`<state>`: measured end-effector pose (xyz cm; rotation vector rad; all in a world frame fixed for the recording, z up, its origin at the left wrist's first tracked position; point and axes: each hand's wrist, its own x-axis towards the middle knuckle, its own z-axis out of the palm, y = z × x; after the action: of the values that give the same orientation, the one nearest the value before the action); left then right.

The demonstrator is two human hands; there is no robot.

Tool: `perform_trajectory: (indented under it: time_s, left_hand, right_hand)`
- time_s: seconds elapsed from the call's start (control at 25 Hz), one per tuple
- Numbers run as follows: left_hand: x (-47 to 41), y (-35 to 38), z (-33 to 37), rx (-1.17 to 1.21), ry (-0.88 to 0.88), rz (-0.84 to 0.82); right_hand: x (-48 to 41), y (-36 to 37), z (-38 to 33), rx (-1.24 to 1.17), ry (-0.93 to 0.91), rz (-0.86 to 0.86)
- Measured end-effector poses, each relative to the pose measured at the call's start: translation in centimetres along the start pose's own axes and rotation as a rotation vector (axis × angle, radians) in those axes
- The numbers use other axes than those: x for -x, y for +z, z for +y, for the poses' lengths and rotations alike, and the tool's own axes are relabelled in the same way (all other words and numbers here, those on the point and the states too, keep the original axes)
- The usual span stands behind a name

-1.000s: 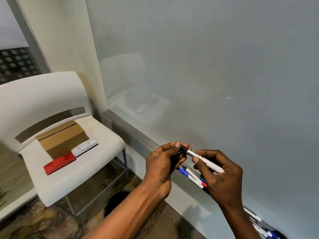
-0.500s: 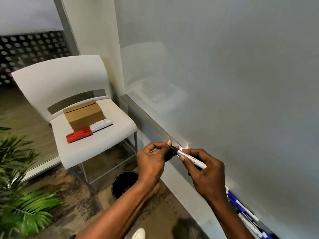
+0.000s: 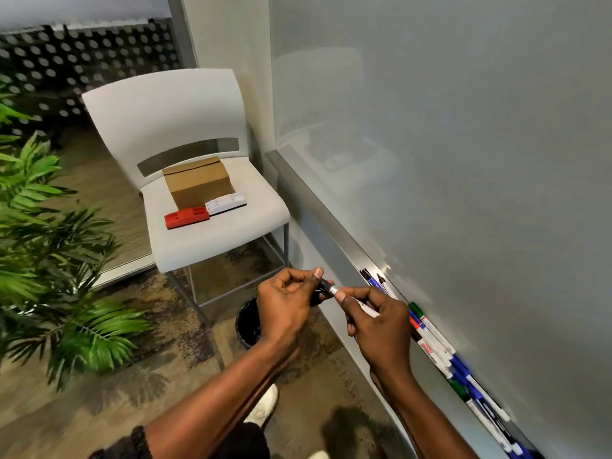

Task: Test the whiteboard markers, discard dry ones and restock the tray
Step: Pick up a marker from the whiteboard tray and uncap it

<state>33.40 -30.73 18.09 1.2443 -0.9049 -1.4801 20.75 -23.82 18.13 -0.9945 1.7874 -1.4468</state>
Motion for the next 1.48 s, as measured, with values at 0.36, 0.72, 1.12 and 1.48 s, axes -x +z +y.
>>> perform_trajectory:
  time_s: [0.36,0.72,1.12,1.48]
  left_hand:
    - [-8.0,-5.9,-3.5,-0.344,0.009,0.062]
    - [-17.5,-17.5,-9.1,-0.957,0.075,-0.139]
    - [-22.1,-25.8,-16.5,-1.780,0.204,-0.740]
    - [-27.8,-28.1,-26.8,-1.869,0.216,-0.601]
  right_hand:
    - [-2.9,7.3,5.0,-0.002,0.245,-0.158]
    - [-5.8,17.0,13.4,0.525,0.341,-0.404]
    - [-9.0,22.9,23.4,0.975,0.494,-0.402]
    - [-15.4,29.6,35.0,0.991,0.346,-0.484]
